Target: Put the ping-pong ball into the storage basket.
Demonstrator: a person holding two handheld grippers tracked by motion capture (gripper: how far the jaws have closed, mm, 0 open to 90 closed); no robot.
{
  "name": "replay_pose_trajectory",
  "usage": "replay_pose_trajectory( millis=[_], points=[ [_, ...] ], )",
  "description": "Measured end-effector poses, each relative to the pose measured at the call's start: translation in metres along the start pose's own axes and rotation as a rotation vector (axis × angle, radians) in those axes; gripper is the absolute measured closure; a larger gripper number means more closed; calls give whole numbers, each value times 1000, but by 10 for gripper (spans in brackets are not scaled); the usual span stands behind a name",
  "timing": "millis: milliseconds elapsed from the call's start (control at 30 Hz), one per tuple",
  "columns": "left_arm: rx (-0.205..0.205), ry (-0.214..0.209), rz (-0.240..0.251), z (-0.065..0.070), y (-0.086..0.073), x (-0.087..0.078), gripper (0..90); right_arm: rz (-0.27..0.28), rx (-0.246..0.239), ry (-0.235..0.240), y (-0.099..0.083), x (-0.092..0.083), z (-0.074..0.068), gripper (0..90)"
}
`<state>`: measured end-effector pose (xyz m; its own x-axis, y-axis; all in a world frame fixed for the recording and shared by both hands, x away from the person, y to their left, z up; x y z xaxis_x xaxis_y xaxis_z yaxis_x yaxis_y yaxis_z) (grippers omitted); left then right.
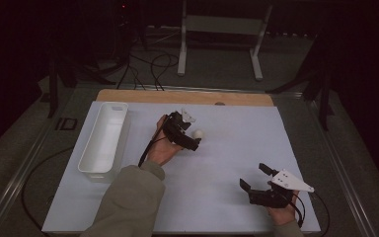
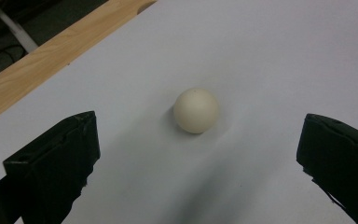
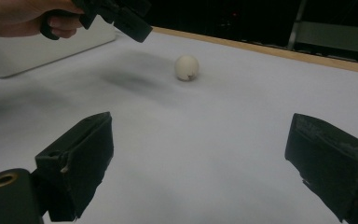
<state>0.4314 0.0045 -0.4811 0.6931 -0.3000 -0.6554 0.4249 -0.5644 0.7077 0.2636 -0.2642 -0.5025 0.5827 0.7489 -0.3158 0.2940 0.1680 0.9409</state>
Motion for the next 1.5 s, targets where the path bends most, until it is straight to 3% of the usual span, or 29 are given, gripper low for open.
replay_pose_trajectory(
  millis=[1500],
  points=[
    [-15, -52, -77, 8, 15, 42, 4, 8, 8, 5, 0, -2, 1, 72]
  ],
)
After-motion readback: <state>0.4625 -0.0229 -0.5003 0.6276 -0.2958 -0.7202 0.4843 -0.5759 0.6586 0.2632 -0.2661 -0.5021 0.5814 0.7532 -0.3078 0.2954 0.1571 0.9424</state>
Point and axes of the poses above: each handheld gripper's, and its own axes: x roughly forward along the jaws, y roughly out of its top, z roughly to its right, the point moved 4 cm from there along x, roughly forward along the jaws, and after that the axes turned 14 degrees about y, right-handed, at the moved point
